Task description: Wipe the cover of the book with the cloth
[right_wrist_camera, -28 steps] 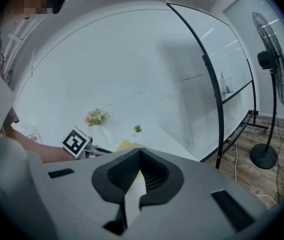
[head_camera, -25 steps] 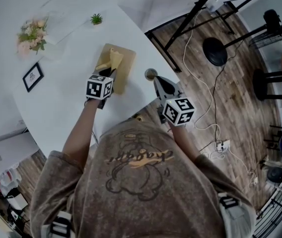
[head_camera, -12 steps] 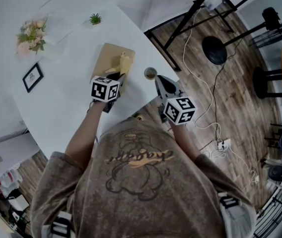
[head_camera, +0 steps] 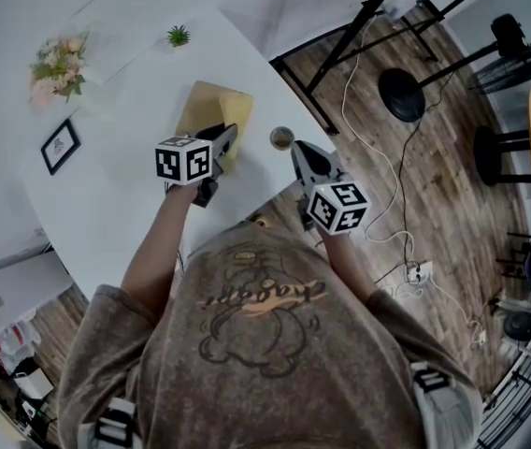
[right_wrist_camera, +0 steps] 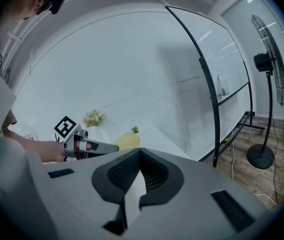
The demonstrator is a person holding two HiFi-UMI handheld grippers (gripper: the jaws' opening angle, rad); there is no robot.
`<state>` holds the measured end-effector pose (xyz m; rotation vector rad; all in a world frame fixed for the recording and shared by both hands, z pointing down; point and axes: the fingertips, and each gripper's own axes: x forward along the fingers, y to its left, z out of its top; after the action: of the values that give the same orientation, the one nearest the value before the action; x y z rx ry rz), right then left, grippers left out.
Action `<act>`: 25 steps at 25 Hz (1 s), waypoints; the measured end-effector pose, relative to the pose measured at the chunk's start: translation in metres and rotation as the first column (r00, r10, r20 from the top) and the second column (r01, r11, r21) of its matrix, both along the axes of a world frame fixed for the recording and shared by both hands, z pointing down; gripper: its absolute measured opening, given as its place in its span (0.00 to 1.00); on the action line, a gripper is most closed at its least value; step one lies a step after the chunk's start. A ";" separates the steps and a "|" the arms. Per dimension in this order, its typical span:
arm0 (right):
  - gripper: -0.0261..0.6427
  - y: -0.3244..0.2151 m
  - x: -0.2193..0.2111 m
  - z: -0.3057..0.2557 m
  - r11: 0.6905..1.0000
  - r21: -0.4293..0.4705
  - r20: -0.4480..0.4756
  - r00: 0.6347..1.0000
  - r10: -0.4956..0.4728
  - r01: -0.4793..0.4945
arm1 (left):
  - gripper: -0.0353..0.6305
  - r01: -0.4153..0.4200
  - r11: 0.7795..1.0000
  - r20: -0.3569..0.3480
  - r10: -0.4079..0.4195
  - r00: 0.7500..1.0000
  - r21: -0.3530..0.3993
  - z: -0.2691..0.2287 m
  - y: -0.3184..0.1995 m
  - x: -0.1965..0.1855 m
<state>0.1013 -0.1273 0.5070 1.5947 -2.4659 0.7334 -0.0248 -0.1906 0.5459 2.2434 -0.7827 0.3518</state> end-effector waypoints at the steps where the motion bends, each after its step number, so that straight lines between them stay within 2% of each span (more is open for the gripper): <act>1: 0.04 0.000 -0.001 0.000 1.000 0.000 0.000 1.000 -0.001 0.001 | 0.12 0.021 1.000 -0.010 -0.020 1.000 0.015 -0.006 -0.007 -0.005; 3: 0.04 0.000 -0.003 0.001 1.000 -0.002 0.001 1.000 -0.005 0.005 | 0.12 0.066 0.997 -0.021 -0.066 0.998 0.040 -0.016 -0.022 -0.019; 6: 0.04 -0.001 -0.005 0.002 1.000 -0.007 -0.001 1.000 -0.010 0.010 | 0.12 0.120 0.990 -0.001 -0.120 0.993 0.071 -0.023 -0.045 -0.044; 17: 0.04 -0.003 -0.005 0.004 1.000 -0.010 -0.006 1.000 -0.018 0.018 | 0.12 0.188 0.966 0.166 -0.217 0.962 0.175 -0.009 -0.106 -0.110; 21: 0.04 -0.003 -0.004 0.004 1.000 -0.015 -0.005 1.000 -0.014 0.014 | 0.12 0.166 0.967 0.260 -0.214 0.941 0.195 0.009 -0.111 -0.119; 25: 0.04 -0.003 -0.005 0.005 1.000 -0.018 -0.008 1.000 -0.012 0.012 | 0.12 0.073 0.979 0.348 -0.137 0.927 0.190 0.034 -0.100 -0.106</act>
<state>0.0967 -0.1307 0.5124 1.5716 -2.4540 0.7444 -0.1309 -0.2902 0.5797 2.3164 -1.1606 0.6796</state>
